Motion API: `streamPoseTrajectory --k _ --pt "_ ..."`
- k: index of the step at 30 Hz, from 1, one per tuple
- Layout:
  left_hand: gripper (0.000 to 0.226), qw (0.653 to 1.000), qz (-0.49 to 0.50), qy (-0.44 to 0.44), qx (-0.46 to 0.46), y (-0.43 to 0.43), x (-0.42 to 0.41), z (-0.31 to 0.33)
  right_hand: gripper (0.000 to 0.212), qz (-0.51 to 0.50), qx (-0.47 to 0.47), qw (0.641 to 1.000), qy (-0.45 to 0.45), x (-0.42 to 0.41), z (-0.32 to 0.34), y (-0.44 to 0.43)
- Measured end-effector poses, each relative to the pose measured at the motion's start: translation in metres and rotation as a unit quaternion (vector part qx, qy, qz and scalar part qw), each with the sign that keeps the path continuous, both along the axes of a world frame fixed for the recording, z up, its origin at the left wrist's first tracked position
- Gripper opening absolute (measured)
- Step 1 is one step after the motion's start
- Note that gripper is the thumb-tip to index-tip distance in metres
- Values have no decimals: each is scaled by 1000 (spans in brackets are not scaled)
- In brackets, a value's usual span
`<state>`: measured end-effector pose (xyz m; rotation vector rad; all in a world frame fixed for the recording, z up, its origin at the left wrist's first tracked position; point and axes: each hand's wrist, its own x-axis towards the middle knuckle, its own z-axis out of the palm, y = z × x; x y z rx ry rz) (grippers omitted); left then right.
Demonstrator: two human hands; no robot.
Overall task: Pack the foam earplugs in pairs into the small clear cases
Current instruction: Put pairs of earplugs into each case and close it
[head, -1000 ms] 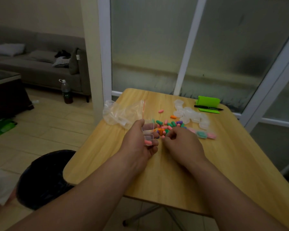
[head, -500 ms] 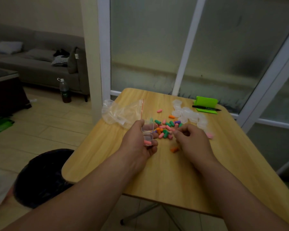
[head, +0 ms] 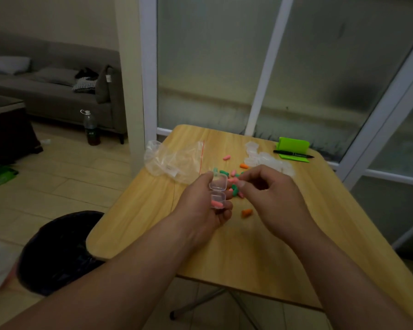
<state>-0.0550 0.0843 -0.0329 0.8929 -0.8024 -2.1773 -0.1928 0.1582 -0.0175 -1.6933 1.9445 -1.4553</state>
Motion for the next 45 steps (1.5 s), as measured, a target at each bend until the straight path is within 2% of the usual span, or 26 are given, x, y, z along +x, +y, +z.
streamPoseTrajectory --k 3,8,18,23,27,31,35,39,42,45 --pt "54 999 -27 25 1 1 -5 -4 5 12 14 995 95 12 -3 2" --pt "54 999 -30 42 6 5 -8 -4 8 5 30 986 164 14 -9 1" --pt "52 996 -49 64 25 4 -3 -2 10 9 48 986 161 17 -10 2" --pt "45 997 -75 30 -5 9 1 5 6 -33 4 998 49 4 -5 0" --pt "49 994 -105 25 -14 13 1 6 24 -29 38 999 -20 -5 -5 -1" --pt "56 994 -103 34 -6 14 -1 7 25 8 53 998 28 5 -3 3" --pt "73 995 -88 55 16 8 0 9 11 37 39 996 65 11 -3 12" --pt "71 994 -76 69 26 7 -2 9 16 51 70 984 155 16 -7 17" --pt "65 990 -103 89 16 10 -3 8 18 43 60 987 141 13 -5 20" --pt "49 987 -133 86 -36 17 -4 7 25 36 51 994 93 7 -3 25"
